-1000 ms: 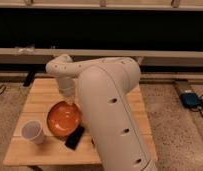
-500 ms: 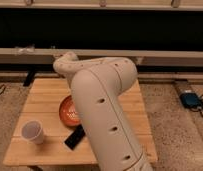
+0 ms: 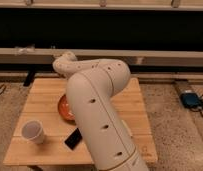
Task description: Drag the ceramic bowl in a circle
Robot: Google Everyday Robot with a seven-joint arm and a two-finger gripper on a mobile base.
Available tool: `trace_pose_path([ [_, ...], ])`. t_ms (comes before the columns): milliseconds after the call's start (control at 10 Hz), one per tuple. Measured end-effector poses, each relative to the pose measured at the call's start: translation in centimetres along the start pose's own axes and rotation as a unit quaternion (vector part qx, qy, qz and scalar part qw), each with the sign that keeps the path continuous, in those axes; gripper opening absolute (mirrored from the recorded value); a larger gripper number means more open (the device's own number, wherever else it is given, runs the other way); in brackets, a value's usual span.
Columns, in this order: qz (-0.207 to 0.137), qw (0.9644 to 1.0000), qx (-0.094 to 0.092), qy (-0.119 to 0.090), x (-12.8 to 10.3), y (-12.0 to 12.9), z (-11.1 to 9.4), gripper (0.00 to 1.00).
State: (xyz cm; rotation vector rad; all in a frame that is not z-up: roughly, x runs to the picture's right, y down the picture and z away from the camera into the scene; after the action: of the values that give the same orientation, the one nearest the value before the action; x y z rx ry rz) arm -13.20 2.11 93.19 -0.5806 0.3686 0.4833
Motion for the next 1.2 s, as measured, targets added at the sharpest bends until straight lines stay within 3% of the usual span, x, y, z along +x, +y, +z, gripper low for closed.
trace_pose_path([
  [300,0.012,0.9993,-0.010,-0.034,-1.8,-0.6,-0.9,0.20],
  [500,0.006,0.9983,-0.032,-0.049,-2.4,0.0,-1.3,0.34],
  [800,-0.001,0.9945,-0.083,-0.064,-2.0,1.3,-1.5,0.65],
  [900,-0.005,0.9910,-0.111,-0.073,-2.1,2.4,-1.6,0.76],
  [1000,-0.005,0.9880,-0.132,-0.080,-2.1,2.8,-1.7,0.80],
  [1200,-0.007,0.9838,-0.153,-0.092,-2.2,3.3,-2.0,0.80],
])
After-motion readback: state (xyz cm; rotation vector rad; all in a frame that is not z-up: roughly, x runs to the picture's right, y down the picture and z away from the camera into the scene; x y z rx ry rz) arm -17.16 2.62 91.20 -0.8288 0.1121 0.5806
